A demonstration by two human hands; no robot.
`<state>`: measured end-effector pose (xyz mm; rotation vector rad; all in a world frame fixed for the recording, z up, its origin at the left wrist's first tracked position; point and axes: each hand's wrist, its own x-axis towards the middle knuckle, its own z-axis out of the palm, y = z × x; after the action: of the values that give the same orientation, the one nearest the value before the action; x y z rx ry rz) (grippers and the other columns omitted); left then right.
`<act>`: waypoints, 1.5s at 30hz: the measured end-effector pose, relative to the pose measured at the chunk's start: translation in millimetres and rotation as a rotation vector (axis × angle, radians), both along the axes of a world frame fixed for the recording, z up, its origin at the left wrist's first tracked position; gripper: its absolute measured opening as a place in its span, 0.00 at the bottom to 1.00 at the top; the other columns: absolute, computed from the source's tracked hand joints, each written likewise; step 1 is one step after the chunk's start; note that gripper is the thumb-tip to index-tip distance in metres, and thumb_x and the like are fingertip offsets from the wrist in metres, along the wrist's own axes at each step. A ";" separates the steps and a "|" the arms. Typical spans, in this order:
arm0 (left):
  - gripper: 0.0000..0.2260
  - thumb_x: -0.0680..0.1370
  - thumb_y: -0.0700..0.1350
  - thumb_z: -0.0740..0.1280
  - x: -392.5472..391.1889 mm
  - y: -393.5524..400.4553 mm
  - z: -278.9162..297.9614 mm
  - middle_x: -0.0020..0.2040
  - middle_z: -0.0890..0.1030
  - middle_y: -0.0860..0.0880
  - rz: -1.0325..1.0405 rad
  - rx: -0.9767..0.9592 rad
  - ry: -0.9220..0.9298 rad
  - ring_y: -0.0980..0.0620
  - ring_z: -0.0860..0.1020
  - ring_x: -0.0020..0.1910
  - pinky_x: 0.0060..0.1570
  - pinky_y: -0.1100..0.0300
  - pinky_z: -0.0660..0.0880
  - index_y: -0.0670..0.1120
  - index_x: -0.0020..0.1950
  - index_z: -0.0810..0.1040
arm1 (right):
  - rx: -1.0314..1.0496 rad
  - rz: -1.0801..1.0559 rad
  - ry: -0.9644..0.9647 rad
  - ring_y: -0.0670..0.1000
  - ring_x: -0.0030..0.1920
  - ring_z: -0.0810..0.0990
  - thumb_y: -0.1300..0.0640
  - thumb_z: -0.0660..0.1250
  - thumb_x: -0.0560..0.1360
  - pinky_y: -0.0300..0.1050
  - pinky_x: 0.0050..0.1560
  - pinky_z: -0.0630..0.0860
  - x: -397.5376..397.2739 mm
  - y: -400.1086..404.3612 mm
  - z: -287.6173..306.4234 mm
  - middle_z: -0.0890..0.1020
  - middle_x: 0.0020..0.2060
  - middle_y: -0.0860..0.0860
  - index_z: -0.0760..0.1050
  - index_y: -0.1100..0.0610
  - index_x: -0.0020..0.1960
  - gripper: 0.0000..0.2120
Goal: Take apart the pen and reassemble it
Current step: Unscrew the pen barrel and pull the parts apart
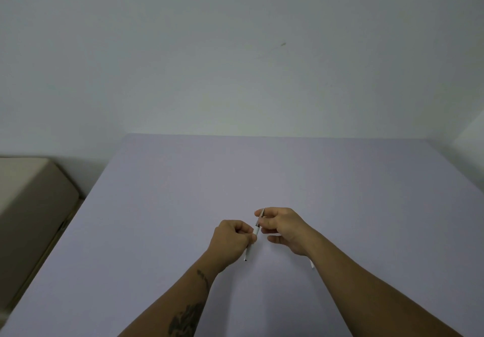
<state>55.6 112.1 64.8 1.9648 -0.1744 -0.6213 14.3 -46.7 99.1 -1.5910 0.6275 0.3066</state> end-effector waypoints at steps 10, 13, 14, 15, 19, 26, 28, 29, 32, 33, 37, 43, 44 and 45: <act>0.02 0.72 0.40 0.72 0.3 -0.9 0.8 0.35 0.82 0.49 -0.010 0.002 -0.001 0.50 0.79 0.37 0.48 0.50 0.81 0.46 0.40 0.85 | -0.069 -0.002 -0.006 0.50 0.49 0.81 0.61 0.63 0.80 0.41 0.42 0.77 2.9 1.5 0.5 0.84 0.50 0.53 0.83 0.54 0.48 0.11; 0.03 0.73 0.40 0.72 -0.5 -2.0 0.0 0.36 0.82 0.49 -0.007 0.003 -0.005 0.50 0.79 0.38 0.48 0.50 0.81 0.46 0.40 0.84 | -0.036 0.007 -0.005 0.50 0.48 0.81 0.62 0.63 0.80 0.42 0.43 0.77 2.8 1.5 2.0 0.84 0.51 0.53 0.83 0.53 0.50 0.11; 0.03 0.73 0.40 0.72 -0.6 -2.3 0.1 0.36 0.82 0.49 -0.004 0.005 -0.006 0.50 0.79 0.38 0.48 0.51 0.81 0.46 0.40 0.84 | -0.030 0.001 -0.005 0.50 0.48 0.81 0.62 0.65 0.79 0.42 0.43 0.77 2.8 1.7 1.5 0.84 0.50 0.53 0.83 0.52 0.52 0.09; 0.03 0.73 0.41 0.72 -0.3 -2.4 0.0 0.36 0.82 0.49 -0.002 0.008 -0.006 0.50 0.79 0.37 0.48 0.51 0.81 0.46 0.40 0.84 | -0.029 -0.008 -0.004 0.50 0.48 0.81 0.61 0.66 0.78 0.43 0.43 0.77 2.7 2.0 0.4 0.84 0.50 0.53 0.83 0.52 0.53 0.08; 0.02 0.73 0.41 0.72 1.1 -1.9 -1.2 0.37 0.82 0.48 0.005 0.016 -0.002 0.49 0.79 0.38 0.49 0.49 0.81 0.46 0.41 0.84 | -0.046 -0.037 -0.015 0.49 0.47 0.81 0.56 0.69 0.78 0.43 0.43 0.77 2.7 3.0 -4.3 0.85 0.49 0.52 0.82 0.54 0.51 0.05; 0.02 0.74 0.39 0.71 -1.0 -2.0 -2.0 0.36 0.81 0.48 -0.017 -0.011 0.021 0.50 0.79 0.38 0.47 0.55 0.80 0.44 0.42 0.83 | -0.067 -0.008 0.001 0.50 0.48 0.82 0.61 0.65 0.79 0.43 0.43 0.77 3.9 3.6 -2.1 0.85 0.50 0.53 0.83 0.53 0.52 0.09; 0.02 0.74 0.39 0.71 -1.1 -1.2 -1.6 0.36 0.82 0.48 -0.013 -0.021 0.027 0.50 0.79 0.38 0.47 0.56 0.80 0.44 0.42 0.83 | -0.062 -0.018 -0.004 0.50 0.48 0.82 0.58 0.67 0.78 0.43 0.44 0.77 3.4 4.0 -2.3 0.85 0.49 0.52 0.82 0.53 0.54 0.07; 0.02 0.74 0.39 0.71 -1.0 -0.9 -1.0 0.36 0.82 0.48 -0.013 -0.025 0.029 0.50 0.80 0.38 0.47 0.56 0.80 0.43 0.43 0.84 | -0.061 -0.023 -0.008 0.50 0.48 0.82 0.57 0.68 0.78 0.43 0.44 0.77 3.2 4.2 -2.4 0.85 0.48 0.52 0.82 0.54 0.53 0.06; 0.02 0.74 0.38 0.71 -1.1 -1.0 0.9 0.36 0.81 0.48 -0.027 -0.037 0.027 0.49 0.79 0.39 0.46 0.56 0.80 0.43 0.43 0.83 | -0.086 -0.018 -0.012 0.50 0.47 0.82 0.58 0.67 0.79 0.42 0.42 0.77 3.0 4.1 -1.3 0.85 0.48 0.52 0.83 0.55 0.49 0.06; 0.02 0.74 0.38 0.71 -1.3 -1.1 1.1 0.36 0.81 0.48 -0.032 -0.040 0.026 0.49 0.79 0.39 0.46 0.56 0.79 0.43 0.43 0.83 | -0.097 -0.011 -0.009 0.50 0.48 0.82 0.59 0.65 0.80 0.42 0.42 0.77 2.9 3.8 -0.7 0.85 0.48 0.52 0.83 0.55 0.49 0.07; 0.02 0.75 0.38 0.71 -3.0 -1.5 1.7 0.37 0.81 0.48 -0.041 -0.048 0.022 0.49 0.79 0.39 0.46 0.56 0.79 0.43 0.43 0.83 | -0.079 -0.002 -0.001 0.50 0.49 0.82 0.61 0.64 0.80 0.43 0.43 0.78 1.9 2.9 1.2 0.84 0.50 0.53 0.83 0.52 0.51 0.10; 0.03 0.74 0.38 0.71 -3.1 -4.5 1.9 0.36 0.82 0.48 -0.041 -0.061 0.019 0.50 0.80 0.38 0.45 0.57 0.80 0.45 0.42 0.83 | -0.078 -0.030 -0.002 0.49 0.46 0.82 0.55 0.69 0.78 0.44 0.43 0.77 -1.0 2.2 -2.0 0.84 0.46 0.51 0.81 0.56 0.50 0.05; 0.03 0.74 0.38 0.71 -3.2 -5.1 1.4 0.36 0.82 0.48 -0.043 -0.058 0.018 0.50 0.80 0.38 0.45 0.57 0.80 0.45 0.42 0.83 | -0.093 -0.031 -0.005 0.49 0.46 0.82 0.56 0.68 0.78 0.43 0.42 0.77 -0.9 1.9 -1.8 0.84 0.46 0.52 0.81 0.56 0.49 0.05; 0.03 0.74 0.39 0.71 -3.5 -5.6 0.6 0.36 0.82 0.48 -0.044 -0.055 0.019 0.50 0.80 0.38 0.45 0.57 0.80 0.45 0.42 0.84 | -0.107 -0.031 -0.005 0.49 0.47 0.82 0.57 0.67 0.79 0.42 0.42 0.77 -1.1 1.6 -1.3 0.84 0.47 0.52 0.82 0.56 0.49 0.05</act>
<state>52.1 106.5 65.4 1.9061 -0.2212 -0.6569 13.3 -45.1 97.8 -1.6825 0.6731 0.2494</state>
